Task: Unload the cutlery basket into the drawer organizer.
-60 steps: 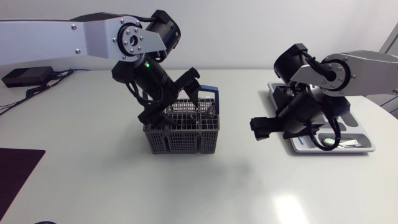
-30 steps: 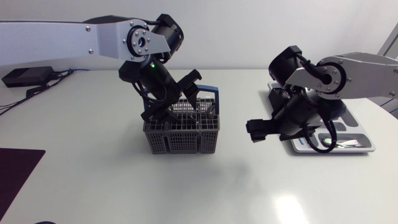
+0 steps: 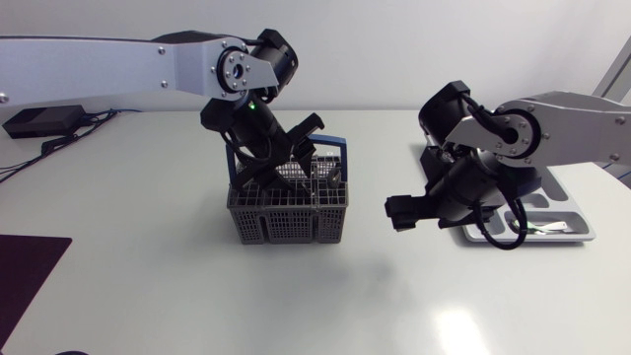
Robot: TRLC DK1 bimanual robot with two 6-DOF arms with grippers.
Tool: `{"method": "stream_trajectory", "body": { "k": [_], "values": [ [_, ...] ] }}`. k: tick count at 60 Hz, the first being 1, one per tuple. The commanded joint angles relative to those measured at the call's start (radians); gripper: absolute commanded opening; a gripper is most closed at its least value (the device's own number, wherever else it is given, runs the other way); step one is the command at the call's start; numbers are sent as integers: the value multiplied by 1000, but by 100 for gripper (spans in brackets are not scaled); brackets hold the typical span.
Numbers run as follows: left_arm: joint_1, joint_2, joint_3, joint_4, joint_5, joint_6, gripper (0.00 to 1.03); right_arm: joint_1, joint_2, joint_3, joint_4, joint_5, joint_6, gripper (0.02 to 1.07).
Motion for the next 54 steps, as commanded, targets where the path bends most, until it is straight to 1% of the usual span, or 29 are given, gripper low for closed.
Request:
{"method": "stream_trajectory", "body": {
  "k": [1,6,15,20,28,29,31,33,45,49,54],
  "values": [
    [-5,30,32,-9,-7,17,42,6,22,-24,9,-2,25,102],
    [-9,37,35,-9,-15,20,38,8,22,-25,10,-2,25,102],
    [-15,48,43,-9,-38,26,33,9,23,-31,16,-2,25,102],
    [-22,51,46,-9,-53,29,33,9,26,-36,21,-2,25,102],
    [-25,56,48,-9,-55,30,33,9,28,-37,24,-2,25,102],
    [-25,56,48,-9,-56,30,33,9,28,-39,24,-2,25,102],
    [-28,57,46,-9,-63,29,29,9,26,-39,24,-2,25,102],
    [-29,57,44,-9,-63,29,27,9,26,-39,26,-2,25,102],
    [-34,59,43,-9,-64,29,27,9,23,-42,26,-2,25,102],
    [-35,59,44,-9,-69,29,24,9,23,-43,26,-2,25,102],
    [-37,59,48,-9,-69,27,24,9,23,-45,26,-2,25,102]
  ]
}}
